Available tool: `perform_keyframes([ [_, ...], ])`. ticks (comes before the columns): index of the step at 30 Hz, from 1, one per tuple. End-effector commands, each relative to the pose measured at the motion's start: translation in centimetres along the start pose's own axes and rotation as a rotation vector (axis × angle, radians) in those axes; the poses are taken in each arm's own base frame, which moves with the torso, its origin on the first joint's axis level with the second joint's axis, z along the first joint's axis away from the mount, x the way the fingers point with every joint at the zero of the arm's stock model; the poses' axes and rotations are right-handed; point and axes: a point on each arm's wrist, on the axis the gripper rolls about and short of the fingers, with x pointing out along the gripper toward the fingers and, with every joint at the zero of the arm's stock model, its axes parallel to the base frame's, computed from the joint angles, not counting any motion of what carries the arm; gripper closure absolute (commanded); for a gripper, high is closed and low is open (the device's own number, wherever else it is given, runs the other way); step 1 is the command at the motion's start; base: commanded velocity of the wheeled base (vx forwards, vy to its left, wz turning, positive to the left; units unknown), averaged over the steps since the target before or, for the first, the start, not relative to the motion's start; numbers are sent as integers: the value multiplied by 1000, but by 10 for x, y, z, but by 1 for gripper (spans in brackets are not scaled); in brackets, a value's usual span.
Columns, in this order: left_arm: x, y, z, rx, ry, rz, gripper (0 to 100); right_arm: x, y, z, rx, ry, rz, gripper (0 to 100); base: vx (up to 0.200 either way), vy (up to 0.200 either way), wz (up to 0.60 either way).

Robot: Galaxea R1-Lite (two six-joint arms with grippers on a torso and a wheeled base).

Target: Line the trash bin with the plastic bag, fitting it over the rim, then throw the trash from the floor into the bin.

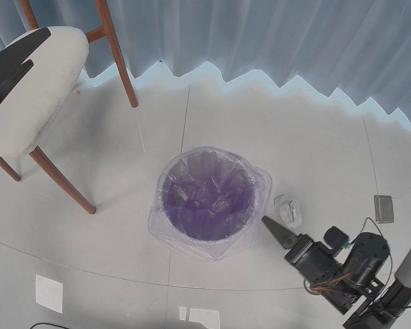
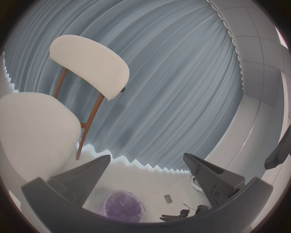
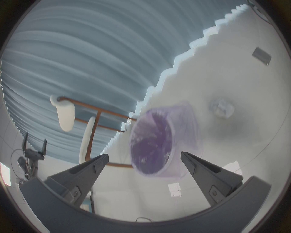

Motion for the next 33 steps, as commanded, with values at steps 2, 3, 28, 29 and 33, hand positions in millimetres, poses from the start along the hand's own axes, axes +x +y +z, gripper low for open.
perform_keyframes([
  [2, 1, 0, 3, -32, -3, -17, 0, -47, 28, 41, -21, -150, 65, 0, 0, 0, 0],
  [3, 2, 2, 1, -32, 8, -16, 0, -49, 33, 33, -23, -106, 68, 0, 0, 0, 0],
  [28, -27, -5, 18, 5, 22, -51, 0, -32, -16, -35, -92, 131, -236, 0, 8, -192, 0],
  [29, -31, -6, 20, 6, 26, -45, 0, -31, -21, -39, -123, 135, -273, 0, 200, 0, 0],
  [33, -45, -16, 32, -5, 71, -29, 0, -28, -41, -53, -220, 124, -403, 0, 200, 0, 0],
])
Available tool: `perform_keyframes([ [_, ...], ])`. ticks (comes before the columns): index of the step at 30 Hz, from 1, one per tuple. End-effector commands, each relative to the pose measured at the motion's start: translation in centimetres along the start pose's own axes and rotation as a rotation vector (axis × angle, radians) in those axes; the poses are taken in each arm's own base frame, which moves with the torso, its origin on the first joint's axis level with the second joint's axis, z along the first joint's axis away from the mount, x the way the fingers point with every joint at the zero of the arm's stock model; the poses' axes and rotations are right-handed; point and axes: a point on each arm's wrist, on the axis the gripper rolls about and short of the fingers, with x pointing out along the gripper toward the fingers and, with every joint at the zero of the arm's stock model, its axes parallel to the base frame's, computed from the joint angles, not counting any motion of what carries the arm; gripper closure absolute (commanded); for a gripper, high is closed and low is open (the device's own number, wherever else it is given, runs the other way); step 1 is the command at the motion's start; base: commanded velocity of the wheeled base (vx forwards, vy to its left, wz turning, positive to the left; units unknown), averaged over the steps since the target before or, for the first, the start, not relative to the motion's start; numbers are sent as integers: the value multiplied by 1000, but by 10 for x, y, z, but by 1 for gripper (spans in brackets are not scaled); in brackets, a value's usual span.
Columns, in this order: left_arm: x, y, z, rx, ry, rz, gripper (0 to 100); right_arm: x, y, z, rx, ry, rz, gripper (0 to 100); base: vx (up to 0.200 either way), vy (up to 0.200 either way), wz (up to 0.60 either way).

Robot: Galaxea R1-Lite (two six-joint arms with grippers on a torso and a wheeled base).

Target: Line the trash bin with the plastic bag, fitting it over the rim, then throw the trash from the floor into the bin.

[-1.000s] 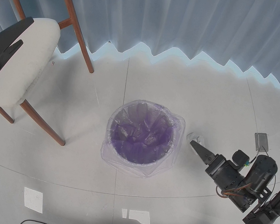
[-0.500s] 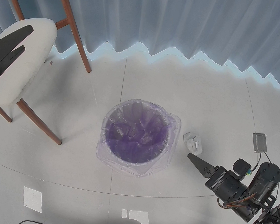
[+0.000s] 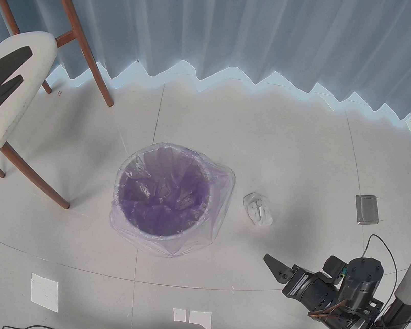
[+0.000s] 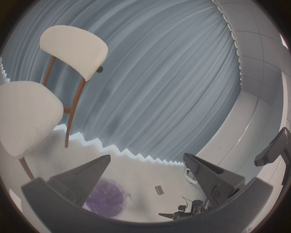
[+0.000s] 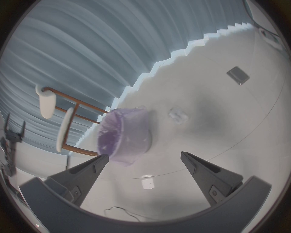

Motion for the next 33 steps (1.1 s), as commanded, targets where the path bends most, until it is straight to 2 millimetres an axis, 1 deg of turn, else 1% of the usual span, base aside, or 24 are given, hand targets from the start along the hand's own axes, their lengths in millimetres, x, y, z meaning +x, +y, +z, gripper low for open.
perform_keyframes([
  [1, -27, -18, 23, 7, -19, -4, 0, 16, -24, -29, -91, 26, -163, 0, 200, 0, 0],
  [6, -27, -19, 26, 5, -16, 4, 0, 14, -26, -32, -100, 44, -174, 0, 200, 0, 0],
  [16, -26, -18, 25, 6, -15, 8, 0, 23, -31, -32, -121, 38, -186, 0, 200, 0, 0],
  [18, -26, -20, 27, 4, -17, -4, 0, 31, -38, -26, -103, 15, -204, 0, 200, 0, 0],
  [23, -19, -23, 36, -5, -36, -20, 0, 43, -47, -13, -72, -14, -183, 0, 0, 0, 0],
  [27, -20, -21, 32, -39, 3, -27, 0, 60, -50, -11, -69, -22, -165, 0, 0, 0, 0],
  [30, -21, -20, 31, -76, 36, -40, 0, 73, -49, -10, -70, -14, -168, 0, 0, -200, 0],
  [31, -21, -20, 31, -76, 36, -40, 0, 73, -49, -10, -70, -14, -168, 0, 0, -200, 0],
  [32, -22, -21, 32, -100, 46, -61, 0, 83, -48, -8, -71, 14, -170, 0, 0, -200, 0],
  [33, -22, -22, 32, -103, 48, -67, 0, 88, -46, -6, -69, 29, -165, 0, 0, -200, 0],
])
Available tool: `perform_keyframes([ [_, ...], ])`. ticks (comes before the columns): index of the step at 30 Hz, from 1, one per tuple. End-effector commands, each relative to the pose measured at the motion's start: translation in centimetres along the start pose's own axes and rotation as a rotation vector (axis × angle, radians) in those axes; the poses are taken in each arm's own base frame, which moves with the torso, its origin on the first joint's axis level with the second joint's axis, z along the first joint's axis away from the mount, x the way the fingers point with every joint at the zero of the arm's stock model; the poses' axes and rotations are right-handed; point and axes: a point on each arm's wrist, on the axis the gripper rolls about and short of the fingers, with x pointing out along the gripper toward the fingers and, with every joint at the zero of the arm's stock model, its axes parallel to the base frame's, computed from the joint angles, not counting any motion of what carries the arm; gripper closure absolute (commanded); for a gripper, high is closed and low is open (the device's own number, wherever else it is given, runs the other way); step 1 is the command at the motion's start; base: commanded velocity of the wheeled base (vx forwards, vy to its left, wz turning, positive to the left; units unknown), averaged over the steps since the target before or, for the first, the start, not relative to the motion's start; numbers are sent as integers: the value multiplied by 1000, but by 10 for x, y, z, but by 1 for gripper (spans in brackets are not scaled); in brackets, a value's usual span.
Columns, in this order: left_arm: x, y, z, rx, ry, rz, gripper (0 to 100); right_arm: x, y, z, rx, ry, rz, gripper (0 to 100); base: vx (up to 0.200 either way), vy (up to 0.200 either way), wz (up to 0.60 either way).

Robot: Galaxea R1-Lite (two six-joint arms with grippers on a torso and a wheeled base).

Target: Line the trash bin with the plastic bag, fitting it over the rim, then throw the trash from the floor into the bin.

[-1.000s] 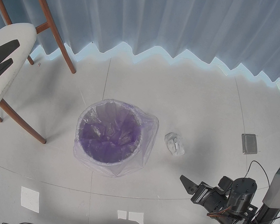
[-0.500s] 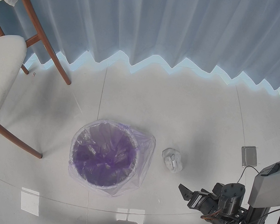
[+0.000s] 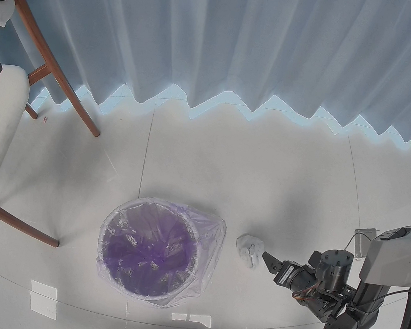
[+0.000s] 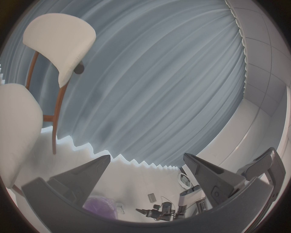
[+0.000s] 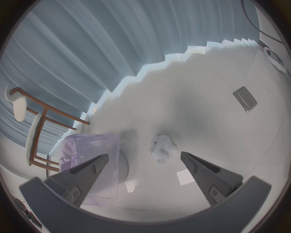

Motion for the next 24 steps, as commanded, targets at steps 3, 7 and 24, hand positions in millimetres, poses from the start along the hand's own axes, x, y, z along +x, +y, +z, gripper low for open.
perform_keyframes([
  [3, -1, -1, 1, -30, 18, -23, 0, 37, 7, 11, 0, 51, -9, 0, 0, -200, 0],
  [7, -1, 0, 1, -29, 20, -20, 0, 60, 8, 15, -22, 71, -33, 0, 0, -200, 0],
  [24, -2, 8, 7, 22, -32, 75, 0, 117, 1, -9, -207, 131, -12, 0, 0, -24, 0],
])
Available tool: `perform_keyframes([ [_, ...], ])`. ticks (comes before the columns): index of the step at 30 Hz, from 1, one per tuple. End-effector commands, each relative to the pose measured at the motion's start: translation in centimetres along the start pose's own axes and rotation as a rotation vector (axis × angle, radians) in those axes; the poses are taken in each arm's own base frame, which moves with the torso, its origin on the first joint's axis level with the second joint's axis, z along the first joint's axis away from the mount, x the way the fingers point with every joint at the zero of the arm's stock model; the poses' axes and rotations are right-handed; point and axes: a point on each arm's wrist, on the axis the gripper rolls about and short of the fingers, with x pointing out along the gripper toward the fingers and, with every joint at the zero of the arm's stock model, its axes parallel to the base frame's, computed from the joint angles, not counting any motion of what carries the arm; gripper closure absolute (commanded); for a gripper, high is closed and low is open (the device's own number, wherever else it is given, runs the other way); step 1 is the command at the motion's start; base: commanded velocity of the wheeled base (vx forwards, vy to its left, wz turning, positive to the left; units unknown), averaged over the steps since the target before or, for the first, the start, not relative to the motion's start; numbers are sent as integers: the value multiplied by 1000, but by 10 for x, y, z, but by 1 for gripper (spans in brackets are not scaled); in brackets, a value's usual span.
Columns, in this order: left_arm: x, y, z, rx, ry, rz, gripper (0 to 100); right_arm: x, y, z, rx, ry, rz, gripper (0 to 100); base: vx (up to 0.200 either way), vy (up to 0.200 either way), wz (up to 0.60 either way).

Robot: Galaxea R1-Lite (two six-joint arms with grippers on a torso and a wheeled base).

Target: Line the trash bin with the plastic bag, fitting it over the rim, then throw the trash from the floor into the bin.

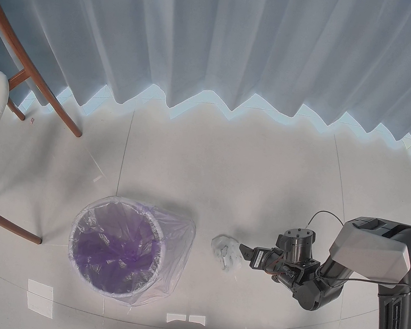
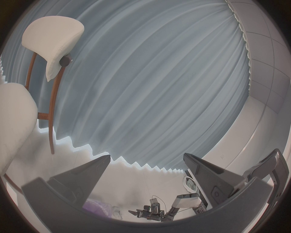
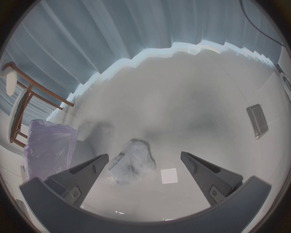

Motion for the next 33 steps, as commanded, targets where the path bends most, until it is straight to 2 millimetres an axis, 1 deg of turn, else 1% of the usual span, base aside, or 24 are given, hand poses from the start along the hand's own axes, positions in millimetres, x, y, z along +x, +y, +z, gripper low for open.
perform_keyframes([
  [1, 1, 2, 0, -1, 2, 10, 0, 11, 0, -8, -8, 28, 35, 0, 0, 0, 0],
  [5, 1, 2, 0, -1, 1, 11, 0, 11, 6, -10, -26, 41, 62, 0, 0, 0, 0],
  [6, 1, 1, 0, -4, -2, 10, 0, 10, 18, -17, -43, 70, 83, 0, 0, 0, 0],
  [8, 1, 1, 0, -4, -2, 10, 0, 13, 27, -31, -61, 126, 87, 0, 0, 0, 0],
  [9, 1, 1, 0, -5, 0, 11, 0, 14, 28, -33, -60, 133, 86, 0, 0, 0, 0],
  [10, 1, 2, -1, -7, 4, 8, 0, 15, 36, -39, -65, 177, 86, 0, 0, 0, 0],
  [14, 1, 2, -2, -12, 11, 3, 0, 16, 38, -37, -71, 204, 33, 0, 0, 0, 0],
  [21, 0, -1, 0, -6, 2, -7, 0, 16, 42, -37, -86, 200, 44, 0, 0, 0, 0],
  [25, -1, -1, 0, -6, 4, -15, 0, 19, 49, -37, -93, 201, 67, 0, 0, 0, 0],
  [28, -1, -2, 0, -6, 9, -24, 0, 23, 59, -31, -96, 202, 92, 0, 0, 0, 0],
  [30, -1, -1, -1, -8, 20, -32, 0, 37, 68, -25, -90, 175, 94, 0, 0, 0, 0],
  [32, -1, -1, -2, -7, 23, -37, 0, 44, 71, -21, -79, 157, 88, 0, 0, 0, 0],
  [33, -1, -1, -2, -7, 25, -39, 0, 45, 70, -20, -71, 162, 84, 0, 0, 0, 0],
])
